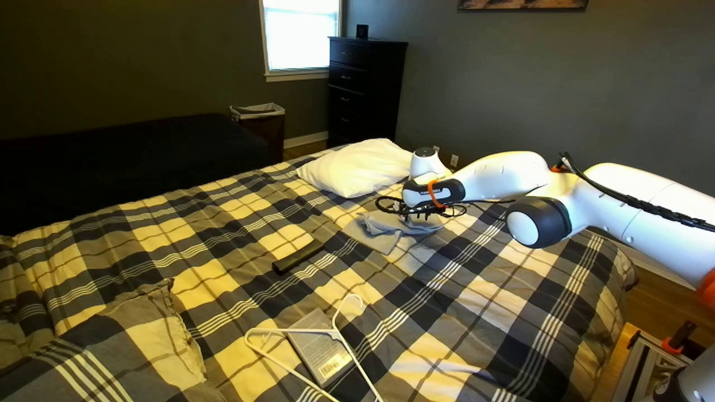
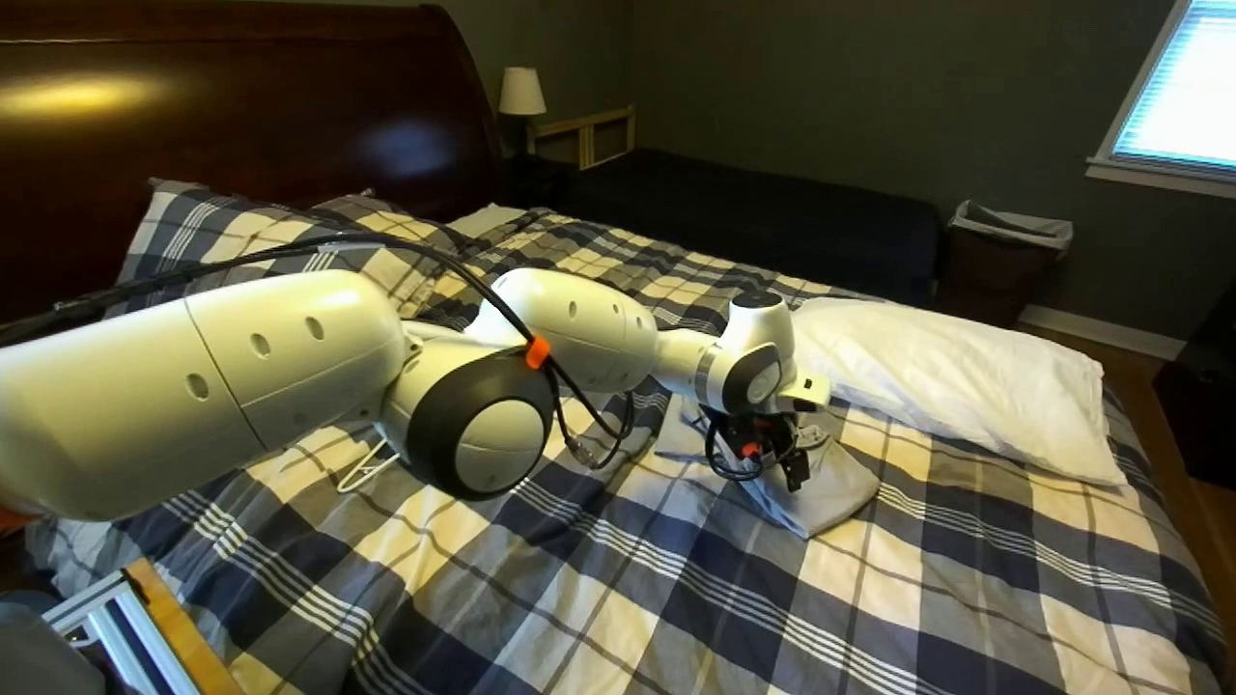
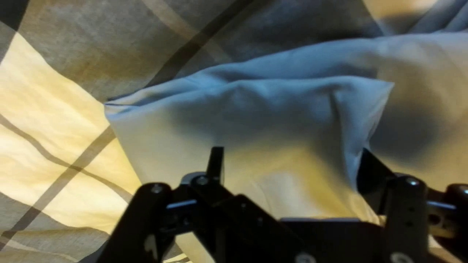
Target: Move the grey t-shirt to the left and unfold it
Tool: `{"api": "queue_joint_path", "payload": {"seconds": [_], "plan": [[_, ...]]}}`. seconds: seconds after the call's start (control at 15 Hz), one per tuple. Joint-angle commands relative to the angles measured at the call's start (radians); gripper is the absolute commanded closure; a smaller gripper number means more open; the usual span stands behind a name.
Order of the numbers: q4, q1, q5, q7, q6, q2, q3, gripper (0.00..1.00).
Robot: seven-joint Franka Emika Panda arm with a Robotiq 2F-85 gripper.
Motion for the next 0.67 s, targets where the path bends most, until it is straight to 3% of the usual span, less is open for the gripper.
{"api": "queue_joint_path", "payload": {"seconds": [0.0, 0.47, 0.6], "plan": [[-0.007, 0.0, 0.001, 0.039, -0.008, 0.0, -0.012, 0.47], [0.035, -0.02, 0.019, 0.035, 0.048, -0.005, 0.007, 0.99], [0.107, -0.037, 0.026, 0.042, 0.04, 0.028, -0.002, 1.0]]}}
